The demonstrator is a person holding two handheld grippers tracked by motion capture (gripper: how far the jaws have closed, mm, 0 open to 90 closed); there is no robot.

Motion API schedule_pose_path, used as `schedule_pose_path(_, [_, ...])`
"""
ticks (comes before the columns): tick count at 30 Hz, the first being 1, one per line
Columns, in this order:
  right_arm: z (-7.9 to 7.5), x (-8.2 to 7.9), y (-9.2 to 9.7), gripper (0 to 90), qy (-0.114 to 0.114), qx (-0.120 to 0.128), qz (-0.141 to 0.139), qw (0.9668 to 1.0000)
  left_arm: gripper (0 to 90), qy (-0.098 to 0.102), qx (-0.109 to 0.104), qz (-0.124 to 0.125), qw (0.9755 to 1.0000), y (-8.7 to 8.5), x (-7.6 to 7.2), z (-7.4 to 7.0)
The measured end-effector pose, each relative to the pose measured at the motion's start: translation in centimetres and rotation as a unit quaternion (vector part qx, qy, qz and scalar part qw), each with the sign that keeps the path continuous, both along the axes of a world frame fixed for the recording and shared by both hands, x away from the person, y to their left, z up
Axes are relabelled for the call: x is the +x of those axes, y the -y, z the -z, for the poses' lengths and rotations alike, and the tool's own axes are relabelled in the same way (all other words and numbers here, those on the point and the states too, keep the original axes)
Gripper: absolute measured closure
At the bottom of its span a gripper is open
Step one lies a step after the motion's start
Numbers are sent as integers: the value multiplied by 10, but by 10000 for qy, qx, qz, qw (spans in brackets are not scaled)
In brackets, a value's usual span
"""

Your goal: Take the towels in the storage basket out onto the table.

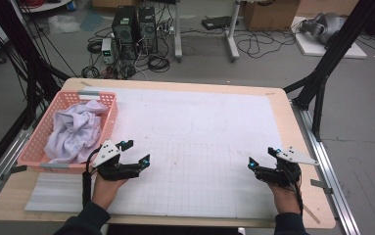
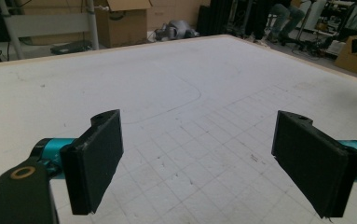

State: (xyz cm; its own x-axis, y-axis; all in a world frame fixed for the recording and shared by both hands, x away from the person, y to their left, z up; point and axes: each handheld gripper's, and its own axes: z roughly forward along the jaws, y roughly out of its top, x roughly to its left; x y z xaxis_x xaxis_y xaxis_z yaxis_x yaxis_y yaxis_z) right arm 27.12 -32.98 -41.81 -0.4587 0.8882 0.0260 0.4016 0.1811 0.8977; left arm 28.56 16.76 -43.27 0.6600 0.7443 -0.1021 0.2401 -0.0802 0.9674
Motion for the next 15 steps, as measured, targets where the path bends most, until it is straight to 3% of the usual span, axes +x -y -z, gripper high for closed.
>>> schedule_pose_path(11, [2,-3,5,155,-3,131,20,9999,170,21,-25,-43,10000,1,-3,-1])
schedule_pose_path(15, [3,-4,4,155,-28,59,-25,10000,170,2,-96,-4,10000,1,-1,-2])
